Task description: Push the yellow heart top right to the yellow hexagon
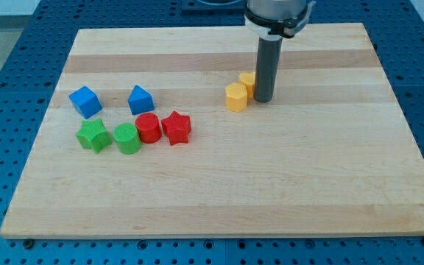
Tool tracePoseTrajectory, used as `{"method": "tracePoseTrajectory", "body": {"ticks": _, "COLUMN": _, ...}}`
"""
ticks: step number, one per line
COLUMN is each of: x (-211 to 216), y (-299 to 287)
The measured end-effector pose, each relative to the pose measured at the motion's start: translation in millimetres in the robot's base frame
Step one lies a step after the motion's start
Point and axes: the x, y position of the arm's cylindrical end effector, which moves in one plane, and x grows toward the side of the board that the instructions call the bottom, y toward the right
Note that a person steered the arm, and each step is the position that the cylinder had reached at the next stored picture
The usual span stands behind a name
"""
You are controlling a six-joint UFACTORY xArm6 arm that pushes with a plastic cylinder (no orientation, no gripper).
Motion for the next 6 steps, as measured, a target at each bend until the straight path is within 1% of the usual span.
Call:
{"method": "tracePoseTrajectory", "body": {"ticks": 1, "x": 0, "y": -9}}
{"method": "tracePoseTrajectory", "body": {"ticks": 4, "x": 9, "y": -67}}
{"method": "tracePoseTrajectory", "body": {"ticks": 6, "x": 9, "y": -76}}
